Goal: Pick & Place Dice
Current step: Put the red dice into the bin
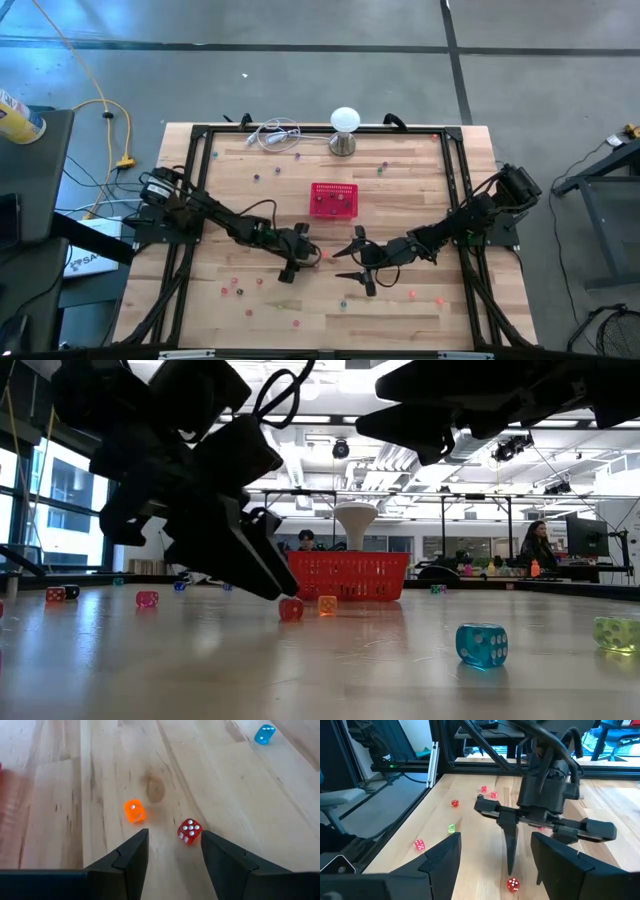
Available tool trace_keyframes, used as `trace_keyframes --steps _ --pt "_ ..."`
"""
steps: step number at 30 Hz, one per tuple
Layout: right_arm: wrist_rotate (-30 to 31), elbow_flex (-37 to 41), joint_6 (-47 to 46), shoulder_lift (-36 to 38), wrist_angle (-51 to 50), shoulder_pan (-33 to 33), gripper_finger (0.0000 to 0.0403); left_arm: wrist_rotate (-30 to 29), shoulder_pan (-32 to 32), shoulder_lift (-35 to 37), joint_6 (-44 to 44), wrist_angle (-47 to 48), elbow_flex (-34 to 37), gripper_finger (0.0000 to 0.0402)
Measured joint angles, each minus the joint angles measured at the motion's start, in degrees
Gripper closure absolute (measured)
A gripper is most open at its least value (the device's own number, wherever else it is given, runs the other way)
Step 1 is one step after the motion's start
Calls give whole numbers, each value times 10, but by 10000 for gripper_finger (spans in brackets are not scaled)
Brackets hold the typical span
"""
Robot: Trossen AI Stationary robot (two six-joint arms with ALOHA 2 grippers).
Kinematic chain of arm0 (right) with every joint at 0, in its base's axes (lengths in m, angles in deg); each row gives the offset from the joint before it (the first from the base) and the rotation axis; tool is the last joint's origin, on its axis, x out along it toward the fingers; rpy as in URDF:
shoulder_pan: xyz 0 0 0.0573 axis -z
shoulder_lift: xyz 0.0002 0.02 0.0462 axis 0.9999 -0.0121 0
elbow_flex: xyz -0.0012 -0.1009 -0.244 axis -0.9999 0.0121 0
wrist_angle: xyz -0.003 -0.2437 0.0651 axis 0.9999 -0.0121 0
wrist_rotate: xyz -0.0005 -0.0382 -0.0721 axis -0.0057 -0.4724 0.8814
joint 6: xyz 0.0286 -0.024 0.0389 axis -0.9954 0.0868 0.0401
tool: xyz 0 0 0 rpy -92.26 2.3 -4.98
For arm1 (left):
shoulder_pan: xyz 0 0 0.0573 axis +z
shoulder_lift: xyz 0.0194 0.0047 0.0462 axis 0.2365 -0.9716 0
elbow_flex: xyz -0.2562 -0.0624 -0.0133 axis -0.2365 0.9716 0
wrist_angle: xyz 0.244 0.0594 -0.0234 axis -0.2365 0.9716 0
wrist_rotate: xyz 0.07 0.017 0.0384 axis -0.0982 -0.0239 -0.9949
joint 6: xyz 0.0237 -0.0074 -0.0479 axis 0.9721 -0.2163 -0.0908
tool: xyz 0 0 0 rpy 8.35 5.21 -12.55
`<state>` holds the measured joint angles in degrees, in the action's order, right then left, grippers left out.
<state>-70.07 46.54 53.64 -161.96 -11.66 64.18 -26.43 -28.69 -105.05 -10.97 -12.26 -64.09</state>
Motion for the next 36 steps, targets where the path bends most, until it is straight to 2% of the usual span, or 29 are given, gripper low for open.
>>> trace_keyframes --steps 13,19,36 --pt "0 0 0 0 3 0 172 7 -11 -9 23 -21 0 227" --pt "0 0 0 0 4 0 172 50 0 -38 18 -52 0 227" --pt "0 0 -5 0 4 0 172 110 15 -63 11 -93 -4 227"
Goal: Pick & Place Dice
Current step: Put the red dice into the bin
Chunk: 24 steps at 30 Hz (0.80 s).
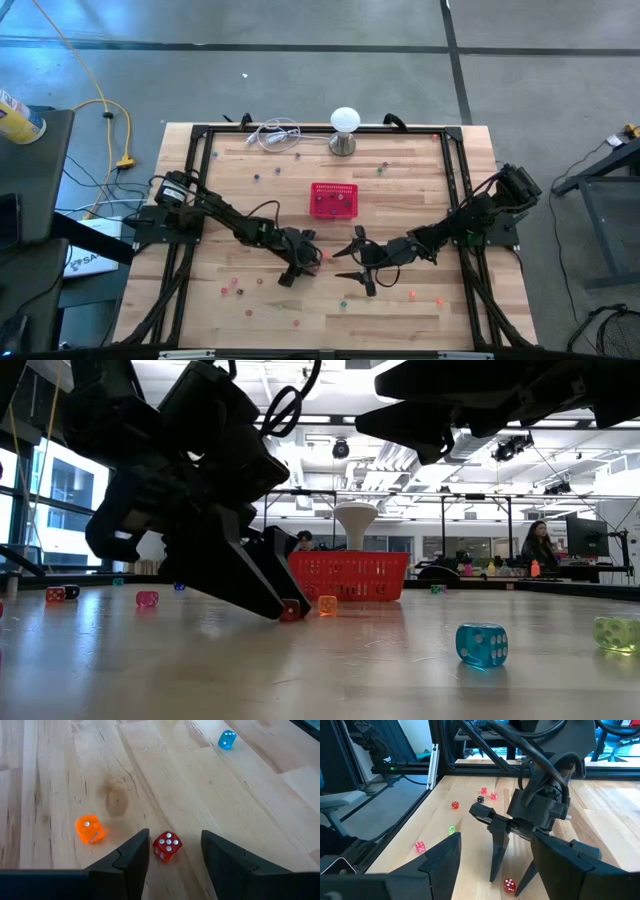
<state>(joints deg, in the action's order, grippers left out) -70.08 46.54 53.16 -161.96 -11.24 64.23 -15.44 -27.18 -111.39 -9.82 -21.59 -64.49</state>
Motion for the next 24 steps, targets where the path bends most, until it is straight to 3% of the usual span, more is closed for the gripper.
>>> trace_keyframes --steps 24 --pt "0 0 -13 0 -4 0 172 20 11 0 -42 3 0 304"
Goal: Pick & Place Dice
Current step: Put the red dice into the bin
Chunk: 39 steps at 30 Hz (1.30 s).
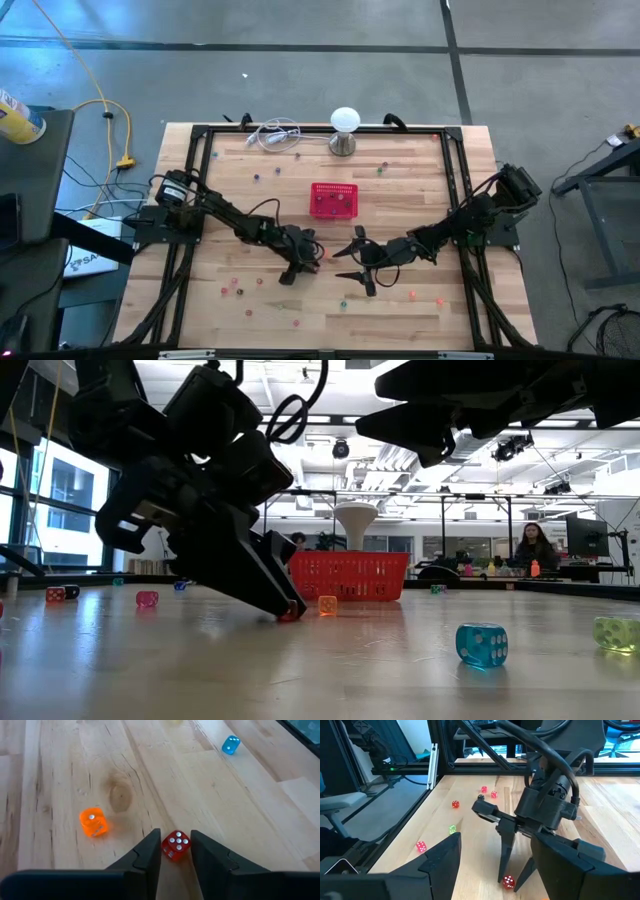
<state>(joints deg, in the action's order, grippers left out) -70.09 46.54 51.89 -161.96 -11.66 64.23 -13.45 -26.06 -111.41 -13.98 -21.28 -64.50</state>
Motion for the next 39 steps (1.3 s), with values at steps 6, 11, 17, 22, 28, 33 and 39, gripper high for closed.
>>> trace_keyframes --steps 6,11,17,22,28,33,39 --pt "0 0 0 0 0 0 172 -1 0 0 0 0 0 328" --pt "0 0 0 0 0 0 172 -7 0 0 0 0 0 333" --pt "0 0 0 0 0 0 172 -8 0 16 19 21 0 335" --pt "-1 0 0 0 -5 0 172 -24 0 65 67 26 0 336" --pt "-1 0 0 0 -7 0 172 -101 27 122 123 24 0 335" --pt "0 0 0 0 -10 0 172 -132 90 140 161 19 0 335" --pt "1 0 0 0 -10 1 172 -129 186 140 125 3 0 334"
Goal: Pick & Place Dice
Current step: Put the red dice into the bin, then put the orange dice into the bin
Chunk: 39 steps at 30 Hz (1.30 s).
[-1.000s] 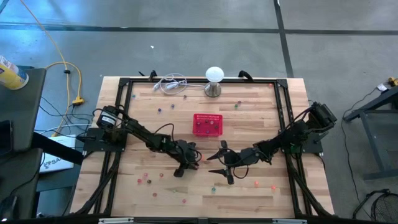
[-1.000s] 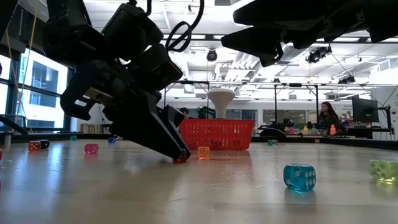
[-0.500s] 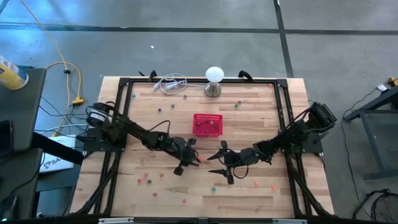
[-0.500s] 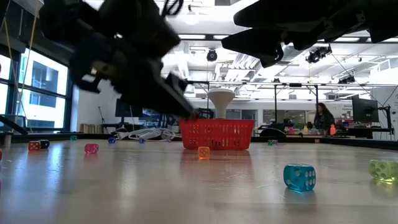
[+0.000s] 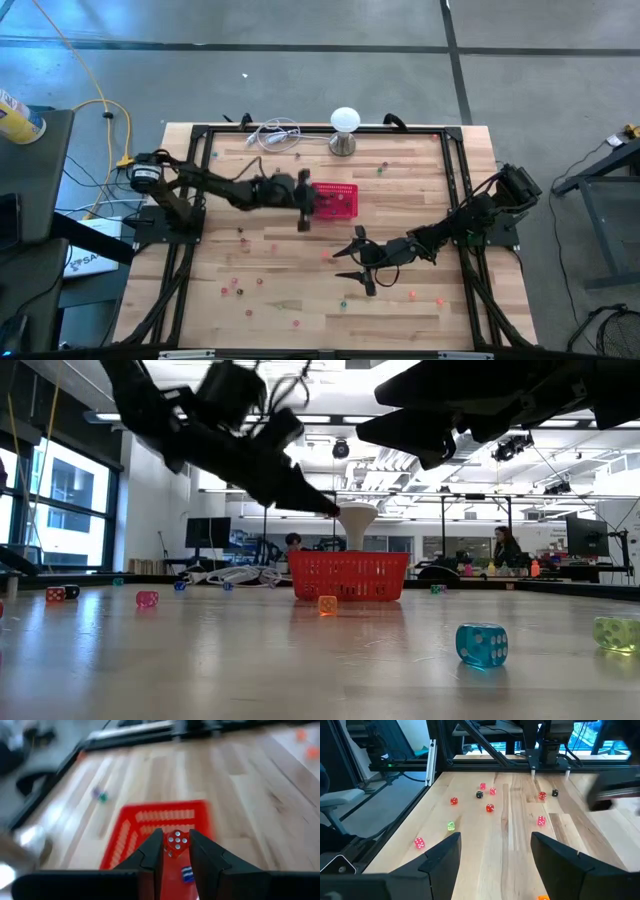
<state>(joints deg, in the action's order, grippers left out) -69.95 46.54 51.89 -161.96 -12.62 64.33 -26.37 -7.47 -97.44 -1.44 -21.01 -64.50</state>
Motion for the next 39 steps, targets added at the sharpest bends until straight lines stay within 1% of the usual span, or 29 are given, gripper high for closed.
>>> trace_keyframes --steps 2,4,5,6,9,11,13,15,18,21,23,26,28,31,33,36,39 --pt "1 0 0 0 -2 0 172 26 21 0 -51 1 0 334" --pt "12 0 8 0 -5 2 172 46 30 0 -68 3 0 329" --pt "27 0 19 0 -3 4 172 46 31 0 -68 7 0 325" --pt "54 0 29 0 3 8 172 47 31 0 -64 10 0 319" --pt "162 0 28 0 52 35 172 47 29 0 -53 6 0 295" --pt "196 0 24 0 72 60 172 46 29 0 -57 7 0 278" --pt "188 0 32 0 74 90 172 46 29 0 -66 6 0 264" --pt "162 0 24 0 56 123 172 46 29 0 -68 6 0 253" --pt "91 0 -29 -7 28 166 172 45 29 0 -67 4 0 244" --pt "30 0 -37 -12 28 184 172 45 29 0 -66 4 0 242" --pt "2 0 -12 -12 55 177 172 51 28 1 -90 5 0 242" --pt "-13 0 33 -3 86 145 172 73 22 14 -141 23 0 242" --pt "-18 0 51 4 97 120 172 105 16 31 -158 53 0 242" --pt "-17 0 73 7 93 75 172 162 4 60 -160 105 0 242" --pt "-12 0 79 7 84 46 172 181 -10 78 -164 136 0 242" --pt "25 0 80 7 63 2 172 171 -34 107 -173 176 0 241" --pt "79 0 79 7 50 -41 172 117 -65 132 -175 220 0 243"
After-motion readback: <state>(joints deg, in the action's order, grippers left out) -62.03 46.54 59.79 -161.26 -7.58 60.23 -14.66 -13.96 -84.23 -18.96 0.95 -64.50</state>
